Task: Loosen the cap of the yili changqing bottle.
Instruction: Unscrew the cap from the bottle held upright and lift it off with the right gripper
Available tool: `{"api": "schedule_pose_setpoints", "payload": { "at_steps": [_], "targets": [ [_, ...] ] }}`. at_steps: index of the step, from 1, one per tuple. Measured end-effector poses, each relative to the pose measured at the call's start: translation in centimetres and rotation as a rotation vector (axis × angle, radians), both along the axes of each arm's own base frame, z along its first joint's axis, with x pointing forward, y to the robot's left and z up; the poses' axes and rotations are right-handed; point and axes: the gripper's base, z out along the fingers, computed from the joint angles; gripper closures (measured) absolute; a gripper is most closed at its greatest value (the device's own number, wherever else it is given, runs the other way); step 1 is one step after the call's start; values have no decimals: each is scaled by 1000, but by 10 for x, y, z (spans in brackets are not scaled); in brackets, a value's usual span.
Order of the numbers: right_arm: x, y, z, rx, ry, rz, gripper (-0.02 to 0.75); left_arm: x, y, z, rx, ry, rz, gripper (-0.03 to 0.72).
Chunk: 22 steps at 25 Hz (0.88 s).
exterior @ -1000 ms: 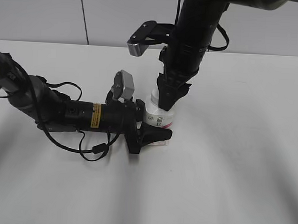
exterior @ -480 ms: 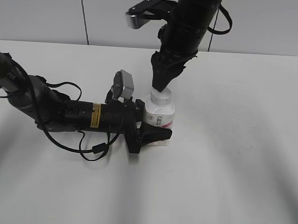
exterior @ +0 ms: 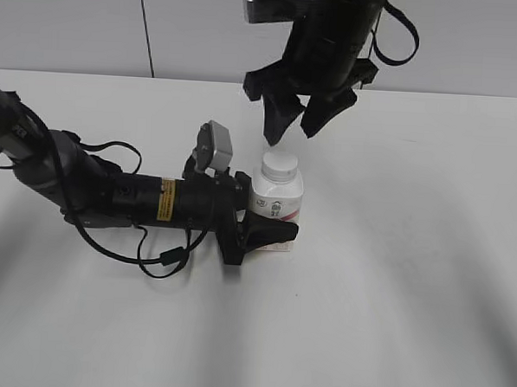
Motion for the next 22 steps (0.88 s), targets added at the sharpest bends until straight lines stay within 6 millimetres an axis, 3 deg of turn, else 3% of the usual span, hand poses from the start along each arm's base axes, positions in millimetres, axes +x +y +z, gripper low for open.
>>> {"api": "schedule_pose_setpoints", "payload": {
  "at_steps": [7, 22],
  "targets": [
    [-3, 6, 2, 84, 79, -125, 289, 0, 0, 0, 1, 0, 1, 263],
    [-9, 3, -11, 64, 156, -245, 289, 0, 0, 0, 1, 0, 1, 264]
  ]
}}
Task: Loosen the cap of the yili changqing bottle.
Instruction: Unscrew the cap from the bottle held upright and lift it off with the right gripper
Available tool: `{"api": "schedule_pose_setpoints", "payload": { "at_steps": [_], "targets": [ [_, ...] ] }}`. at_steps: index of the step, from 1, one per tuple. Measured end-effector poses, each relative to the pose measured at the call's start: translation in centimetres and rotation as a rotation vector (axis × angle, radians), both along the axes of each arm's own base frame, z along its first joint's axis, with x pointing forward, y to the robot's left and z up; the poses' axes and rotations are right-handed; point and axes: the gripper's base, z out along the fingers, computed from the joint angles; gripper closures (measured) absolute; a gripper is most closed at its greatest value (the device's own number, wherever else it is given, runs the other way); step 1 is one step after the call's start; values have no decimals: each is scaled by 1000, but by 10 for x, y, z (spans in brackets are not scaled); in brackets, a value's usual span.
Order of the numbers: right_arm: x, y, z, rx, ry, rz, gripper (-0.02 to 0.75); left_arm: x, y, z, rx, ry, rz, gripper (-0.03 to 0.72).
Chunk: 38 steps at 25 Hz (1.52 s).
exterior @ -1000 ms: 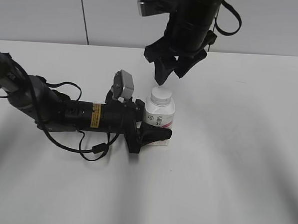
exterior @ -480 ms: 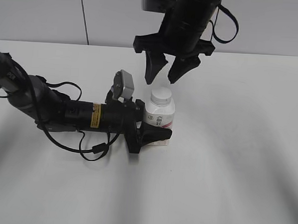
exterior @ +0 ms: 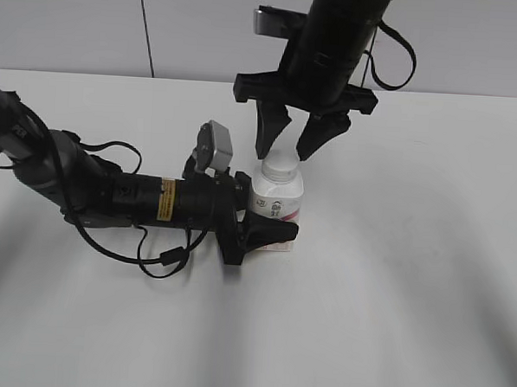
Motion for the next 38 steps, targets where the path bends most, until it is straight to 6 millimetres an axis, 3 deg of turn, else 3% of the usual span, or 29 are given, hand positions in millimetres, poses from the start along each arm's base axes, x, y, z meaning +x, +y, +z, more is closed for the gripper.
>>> {"api": "schedule_pose_setpoints", "payload": {
  "at_steps": [11, 38],
  "targets": [
    [0, 0, 0, 3, 30, -89, 289, 0, 0, 0, 0, 0, 0, 264],
    [2, 2, -16, -4, 73, -103, 303, 0, 0, 0, 0, 0, 0, 265]
  ]
}}
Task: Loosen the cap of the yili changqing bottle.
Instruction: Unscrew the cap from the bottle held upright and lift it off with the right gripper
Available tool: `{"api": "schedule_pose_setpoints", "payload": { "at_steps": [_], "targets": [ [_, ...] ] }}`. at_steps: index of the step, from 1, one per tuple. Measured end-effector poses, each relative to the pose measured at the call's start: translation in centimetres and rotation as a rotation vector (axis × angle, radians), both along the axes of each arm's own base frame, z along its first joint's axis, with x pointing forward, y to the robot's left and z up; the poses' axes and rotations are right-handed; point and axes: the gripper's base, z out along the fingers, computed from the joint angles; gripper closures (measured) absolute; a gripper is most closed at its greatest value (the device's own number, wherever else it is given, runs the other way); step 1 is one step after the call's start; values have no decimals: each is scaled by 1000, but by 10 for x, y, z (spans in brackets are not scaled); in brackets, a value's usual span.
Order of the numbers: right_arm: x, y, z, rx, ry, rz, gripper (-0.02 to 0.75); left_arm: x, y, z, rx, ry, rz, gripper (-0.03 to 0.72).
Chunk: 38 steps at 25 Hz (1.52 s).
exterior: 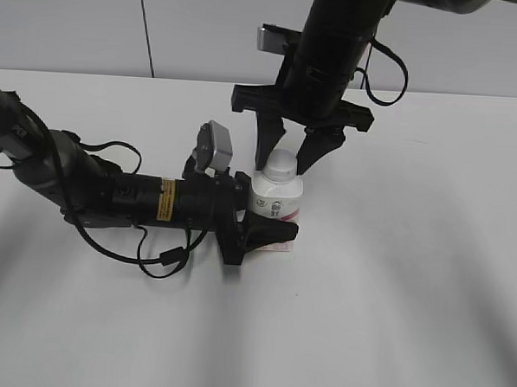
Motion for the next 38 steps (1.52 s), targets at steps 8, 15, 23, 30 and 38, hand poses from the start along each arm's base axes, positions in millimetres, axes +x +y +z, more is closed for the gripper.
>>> {"api": "schedule_pose_setpoints", "payload": {
  "at_steps": [8, 15, 23, 30, 38],
  "targets": [
    [0, -1, 0, -6, -9, 21, 342, 0, 0, 0, 0, 1, 0, 265],
    [0, -1, 0, 5, -139, 437, 342, 0, 0, 0, 0, 0, 0, 265],
    [0, -1, 0, 21, -290, 926, 342, 0, 0, 0, 2, -8, -5, 265],
    [0, -1, 0, 28, -364, 1168, 344, 0, 0, 0, 3, -11, -7, 265],
    [1, -3, 0, 11, -421, 1374, 345, 0, 0, 0, 5, -12, -8, 265]
  ]
}}
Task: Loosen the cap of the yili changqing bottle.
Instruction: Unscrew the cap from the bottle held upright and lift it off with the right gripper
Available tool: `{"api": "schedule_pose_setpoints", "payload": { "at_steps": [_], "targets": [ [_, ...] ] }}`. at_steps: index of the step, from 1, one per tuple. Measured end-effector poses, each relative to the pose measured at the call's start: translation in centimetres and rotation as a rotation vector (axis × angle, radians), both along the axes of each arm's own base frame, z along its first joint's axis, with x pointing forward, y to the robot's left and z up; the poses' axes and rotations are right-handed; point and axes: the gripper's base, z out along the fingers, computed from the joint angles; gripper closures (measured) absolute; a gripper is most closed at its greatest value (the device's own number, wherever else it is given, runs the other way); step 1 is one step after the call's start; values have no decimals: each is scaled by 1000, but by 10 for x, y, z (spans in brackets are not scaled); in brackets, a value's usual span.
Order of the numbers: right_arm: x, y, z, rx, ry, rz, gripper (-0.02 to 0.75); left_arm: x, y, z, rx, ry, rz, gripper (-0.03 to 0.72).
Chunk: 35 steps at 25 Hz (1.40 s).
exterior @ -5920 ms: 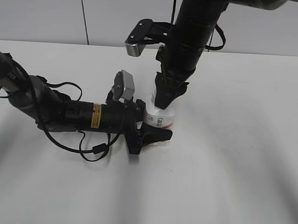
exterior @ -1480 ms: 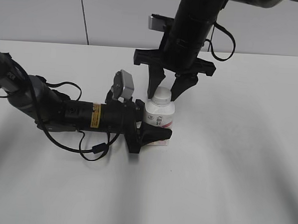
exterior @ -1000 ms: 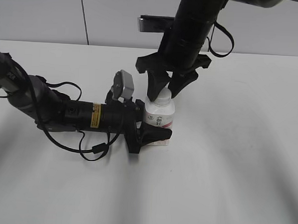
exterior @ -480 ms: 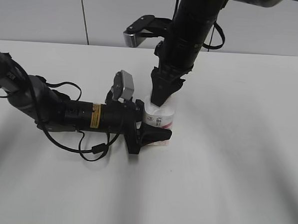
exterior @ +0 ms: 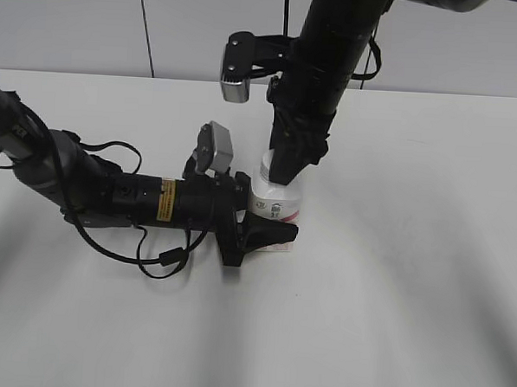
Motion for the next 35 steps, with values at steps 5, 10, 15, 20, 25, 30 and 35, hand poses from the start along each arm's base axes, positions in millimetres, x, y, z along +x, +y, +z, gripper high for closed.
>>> {"api": "schedule_pose_setpoints", "payload": {
  "at_steps": [5, 10, 15, 20, 25, 30, 35],
  "targets": [
    [0, 0, 0, 0, -4, 15, 345, 0, 0, 0, 0, 0, -1, 265],
    [0, 0, 0, 0, -1, 8, 345, 0, 0, 0, 1, 0, -2, 265],
    [0, 0, 0, 0, 1, -1, 345, 0, 0, 0, 2, -1, -3, 265],
    [0, -1, -1, -12, 1, -22, 302, 0, 0, 0, 2, 1, -3, 266],
    [1, -1, -1, -18, 5, -46, 263, 0, 0, 0, 1, 4, -3, 266],
    [1, -2, -1, -19, 14, -77, 257, 0, 0, 0, 1, 4, -3, 266],
    [1, -2, -1, -20, 25, -119, 255, 0, 0, 0, 2, 4, -2, 266]
  ]
}}
